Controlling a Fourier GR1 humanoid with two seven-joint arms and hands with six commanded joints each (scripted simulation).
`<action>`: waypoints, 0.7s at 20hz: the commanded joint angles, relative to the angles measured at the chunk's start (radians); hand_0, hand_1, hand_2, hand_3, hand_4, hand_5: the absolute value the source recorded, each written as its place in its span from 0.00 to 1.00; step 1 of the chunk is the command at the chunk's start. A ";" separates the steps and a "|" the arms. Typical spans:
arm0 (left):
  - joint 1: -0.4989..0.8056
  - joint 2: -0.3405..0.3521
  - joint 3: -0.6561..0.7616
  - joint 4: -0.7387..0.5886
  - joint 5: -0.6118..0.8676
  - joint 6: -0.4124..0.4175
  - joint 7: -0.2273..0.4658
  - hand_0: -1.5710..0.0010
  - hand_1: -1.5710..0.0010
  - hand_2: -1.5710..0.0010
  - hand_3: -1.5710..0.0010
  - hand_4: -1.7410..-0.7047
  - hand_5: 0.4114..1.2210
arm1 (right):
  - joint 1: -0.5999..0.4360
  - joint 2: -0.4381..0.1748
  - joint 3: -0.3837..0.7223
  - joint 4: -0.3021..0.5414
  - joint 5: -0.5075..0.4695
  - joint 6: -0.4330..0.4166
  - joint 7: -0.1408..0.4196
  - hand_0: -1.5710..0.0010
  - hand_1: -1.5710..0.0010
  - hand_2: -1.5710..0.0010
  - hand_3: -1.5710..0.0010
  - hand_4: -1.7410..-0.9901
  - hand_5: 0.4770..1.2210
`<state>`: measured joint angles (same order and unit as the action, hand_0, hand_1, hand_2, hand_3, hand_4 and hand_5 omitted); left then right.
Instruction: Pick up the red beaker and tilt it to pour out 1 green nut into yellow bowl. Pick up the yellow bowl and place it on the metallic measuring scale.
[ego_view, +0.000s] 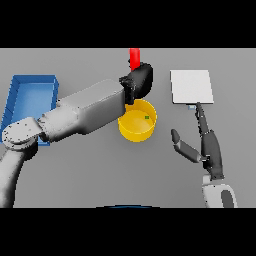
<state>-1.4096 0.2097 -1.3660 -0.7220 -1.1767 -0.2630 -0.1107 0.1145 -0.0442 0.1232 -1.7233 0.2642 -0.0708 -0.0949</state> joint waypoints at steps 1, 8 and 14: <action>-0.024 0.003 -0.005 0.009 0.003 -0.006 -0.023 0.00 0.00 0.00 0.00 0.02 1.00 | 0.007 0.002 0.002 -0.001 -0.001 0.001 -0.010 1.00 1.00 1.00 1.00 0.78 0.21; -0.242 0.091 0.097 0.180 0.094 0.075 -0.002 0.00 0.00 0.00 0.20 0.01 1.00 | 0.012 0.004 0.018 -0.003 0.013 0.002 -0.048 1.00 1.00 1.00 1.00 0.77 0.25; -0.297 0.200 0.459 0.421 0.474 0.112 0.103 0.00 0.00 0.00 0.09 0.01 1.00 | -0.029 -0.001 0.015 0.018 0.045 -0.023 -0.009 1.00 1.00 1.00 1.00 0.80 0.22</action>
<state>-1.7062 0.4126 -0.9086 -0.3000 -0.7017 -0.1524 -0.0058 0.0857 -0.0449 0.1382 -1.7059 0.3095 -0.0947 -0.1033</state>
